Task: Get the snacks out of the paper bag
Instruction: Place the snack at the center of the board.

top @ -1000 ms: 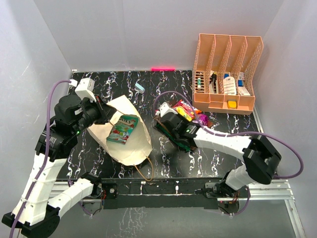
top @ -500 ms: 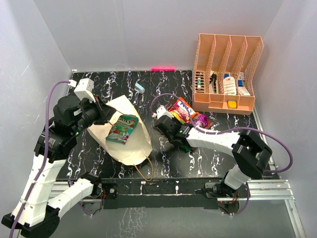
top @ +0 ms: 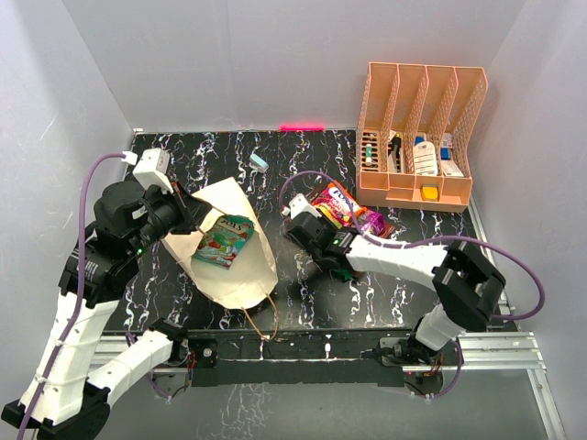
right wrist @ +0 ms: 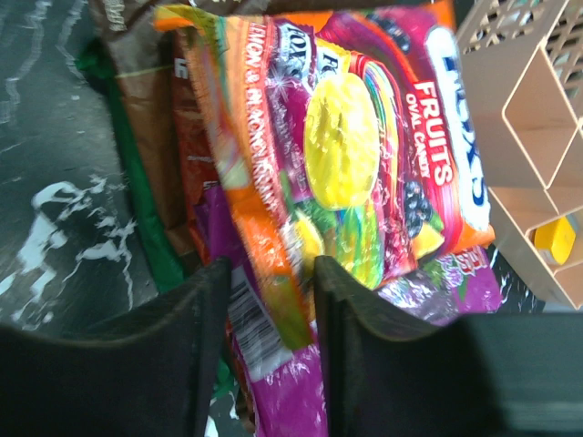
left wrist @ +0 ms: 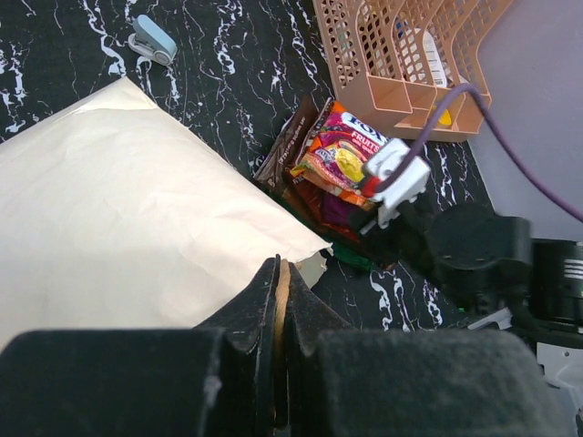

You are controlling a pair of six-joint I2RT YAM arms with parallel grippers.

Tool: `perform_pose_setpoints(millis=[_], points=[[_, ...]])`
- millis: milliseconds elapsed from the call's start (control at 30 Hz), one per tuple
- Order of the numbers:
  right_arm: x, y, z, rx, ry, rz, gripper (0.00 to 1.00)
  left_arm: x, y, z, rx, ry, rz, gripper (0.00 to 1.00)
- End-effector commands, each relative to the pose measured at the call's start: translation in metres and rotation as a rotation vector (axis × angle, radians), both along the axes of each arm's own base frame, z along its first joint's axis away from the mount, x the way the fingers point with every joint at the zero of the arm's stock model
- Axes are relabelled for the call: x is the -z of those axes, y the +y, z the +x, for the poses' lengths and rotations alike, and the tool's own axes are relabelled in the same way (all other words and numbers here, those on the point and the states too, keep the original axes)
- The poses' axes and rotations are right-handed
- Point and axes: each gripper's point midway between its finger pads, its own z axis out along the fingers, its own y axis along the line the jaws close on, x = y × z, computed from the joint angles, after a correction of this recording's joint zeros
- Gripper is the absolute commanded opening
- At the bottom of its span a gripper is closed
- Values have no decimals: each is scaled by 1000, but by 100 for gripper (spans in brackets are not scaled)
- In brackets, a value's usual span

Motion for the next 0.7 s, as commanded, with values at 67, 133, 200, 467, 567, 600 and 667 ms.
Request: perform_pose_setpoints(millis=[67,133,200,467,567,600,667], points=[[-77,39,-26,-246,-36,331,57,-9,0,-1,4,-32,-11,0],[-84,45,-42,-360,-48,403,63,-8,-1,0,7,-31,-13,0],[-87,50,-57,-453,-54,469,66,-7,-1,0,7,-31,-15,0],[-117,111,-140,-951,-64,603,67,-5,-2,1,9,-25,-11,0],[-134,139,-172,-1161,-186,553,69,-7,-3,2,12,-26,-13,0],[-137,146,-177,-1219,-217,531,69,-7,-3,2,13,-27,-14,0],[-138,161,-184,-1324,-261,471,69,-6,-3,1,12,-23,-12,0]])
